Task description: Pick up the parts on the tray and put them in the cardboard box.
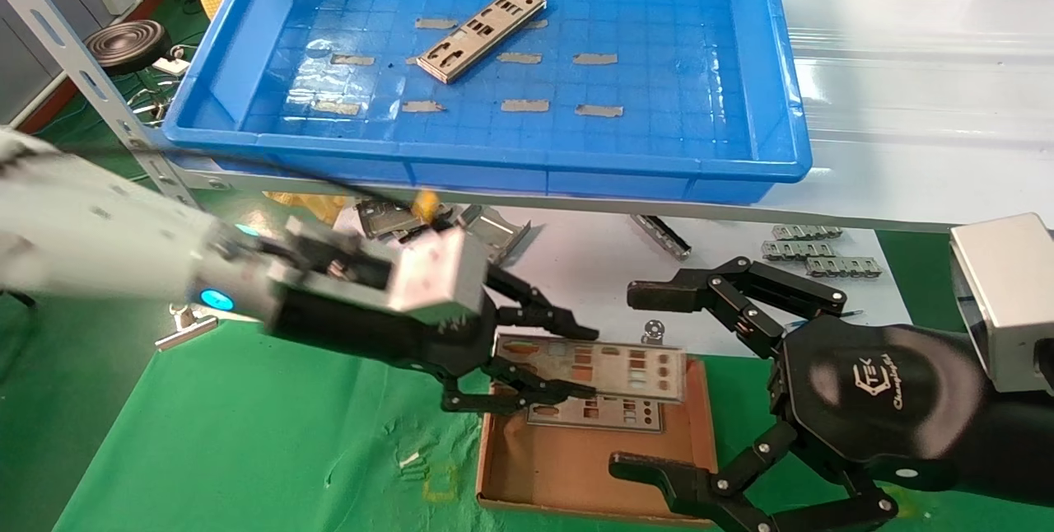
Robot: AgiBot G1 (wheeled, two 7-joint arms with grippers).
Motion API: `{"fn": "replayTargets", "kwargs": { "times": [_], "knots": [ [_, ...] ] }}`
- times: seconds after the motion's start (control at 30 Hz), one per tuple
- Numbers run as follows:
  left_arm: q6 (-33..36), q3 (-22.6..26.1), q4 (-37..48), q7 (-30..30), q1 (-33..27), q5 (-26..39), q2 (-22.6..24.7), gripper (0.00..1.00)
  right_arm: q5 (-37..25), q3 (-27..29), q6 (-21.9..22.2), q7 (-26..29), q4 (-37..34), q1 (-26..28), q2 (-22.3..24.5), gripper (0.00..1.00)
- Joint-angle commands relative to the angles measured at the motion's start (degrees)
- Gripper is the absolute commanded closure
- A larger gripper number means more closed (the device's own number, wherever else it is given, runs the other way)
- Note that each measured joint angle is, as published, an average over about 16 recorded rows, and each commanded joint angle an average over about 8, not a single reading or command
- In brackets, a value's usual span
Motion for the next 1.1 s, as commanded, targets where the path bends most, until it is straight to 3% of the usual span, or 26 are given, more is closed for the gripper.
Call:
{"fn": "replayTargets", "kwargs": {
  "times": [0.03,0.43,0.47,0.7,0.73,1.1],
  "knots": [
    [-2.2,1.0,0.9,2.9,1.9,1.0,1.3,1.00,0.0,0.0,0.0,0.0,0.0,0.0,0.0,0.00],
    [-11.3,2.8,7.8,13.6,8.7,4.3,7.7,1.00,0.0,0.0,0.0,0.0,0.0,0.0,0.0,0.00],
    [-11.8,2.8,8.1,14.0,8.8,4.4,8.0,0.95,0.0,0.0,0.0,0.0,0.0,0.0,0.0,0.00],
    [-13.1,3.2,9.1,14.6,9.4,3.8,8.8,0.08,0.0,0.0,0.0,0.0,0.0,0.0,0.0,0.00],
    [-13.3,3.3,9.0,14.7,9.4,3.7,8.9,0.00,0.0,0.0,0.0,0.0,0.0,0.0,0.0,0.00],
    [-15.9,4.1,9.0,14.3,9.3,2.4,8.9,0.00,0.0,0.0,0.0,0.0,0.0,0.0,0.0,0.00]
  ]
}}
